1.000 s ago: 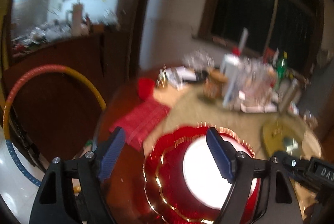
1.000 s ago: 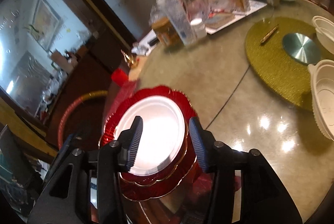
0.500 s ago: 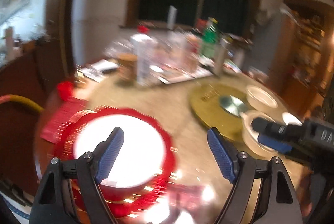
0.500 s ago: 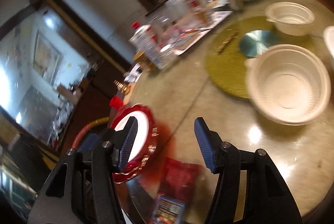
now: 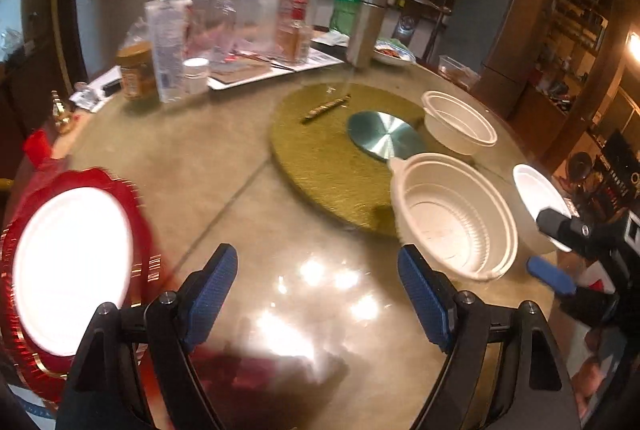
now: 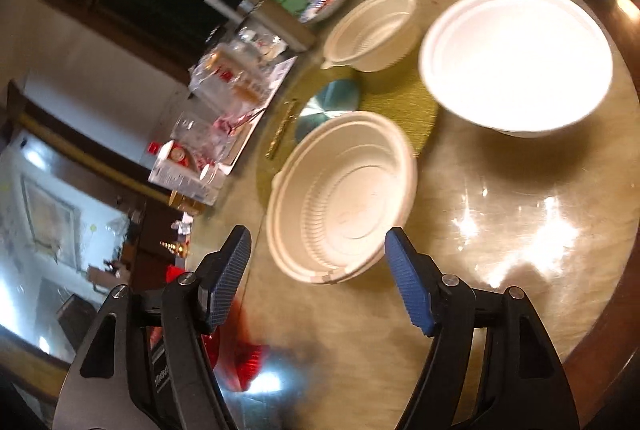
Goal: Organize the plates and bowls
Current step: 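Move both open tools to the large beige ridged bowl on the table, then close both tools on the beige bowl rim, then lift the beige bowl with both tools and carry it over the red plates, then lower the beige bowl with both tools into the white bowl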
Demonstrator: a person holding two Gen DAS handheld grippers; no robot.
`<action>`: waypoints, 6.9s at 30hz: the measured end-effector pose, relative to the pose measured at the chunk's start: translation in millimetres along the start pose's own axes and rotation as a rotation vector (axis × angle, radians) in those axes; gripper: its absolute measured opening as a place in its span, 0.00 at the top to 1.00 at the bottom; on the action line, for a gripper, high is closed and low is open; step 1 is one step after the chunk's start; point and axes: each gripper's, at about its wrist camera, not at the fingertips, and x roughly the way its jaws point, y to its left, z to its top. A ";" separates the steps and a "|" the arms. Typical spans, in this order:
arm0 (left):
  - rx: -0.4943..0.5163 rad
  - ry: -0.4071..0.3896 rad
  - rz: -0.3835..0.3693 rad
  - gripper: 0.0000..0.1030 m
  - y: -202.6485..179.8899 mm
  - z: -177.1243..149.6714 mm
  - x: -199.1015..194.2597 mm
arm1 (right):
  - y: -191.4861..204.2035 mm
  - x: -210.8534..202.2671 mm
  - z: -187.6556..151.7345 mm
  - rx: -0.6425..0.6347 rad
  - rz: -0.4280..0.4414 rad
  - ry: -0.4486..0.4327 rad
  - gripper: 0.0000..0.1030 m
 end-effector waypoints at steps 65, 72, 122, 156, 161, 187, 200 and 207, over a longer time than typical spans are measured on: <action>0.017 0.085 -0.015 0.88 -38.1 13.1 79.1 | -33.9 63.5 24.4 0.026 -0.036 0.117 0.81; -0.008 0.077 -0.032 0.89 -34.8 14.0 77.6 | -33.7 63.4 23.5 0.017 -0.038 0.121 0.83; -0.007 -0.064 0.045 0.89 -10.6 16.4 -6.7 | 30.7 34.0 0.1 -0.066 0.003 0.125 0.88; -0.287 -0.173 0.191 0.89 147.1 -5.0 -90.2 | 183.2 100.8 -84.0 -0.335 0.122 0.291 0.88; -0.324 -0.175 0.222 0.89 167.2 -9.2 -93.8 | 201.1 115.9 -99.9 -0.368 0.129 0.325 0.88; -0.368 -0.136 0.298 0.88 202.5 -26.5 -88.6 | 223.0 160.6 -133.1 -0.426 0.103 0.422 0.88; -0.368 -0.142 0.312 0.88 204.8 -27.1 -89.7 | 227.9 162.9 -136.3 -0.438 0.103 0.428 0.88; -0.362 -0.127 0.323 0.87 205.1 -27.2 -85.5 | 227.3 166.9 -136.7 -0.435 0.099 0.433 0.88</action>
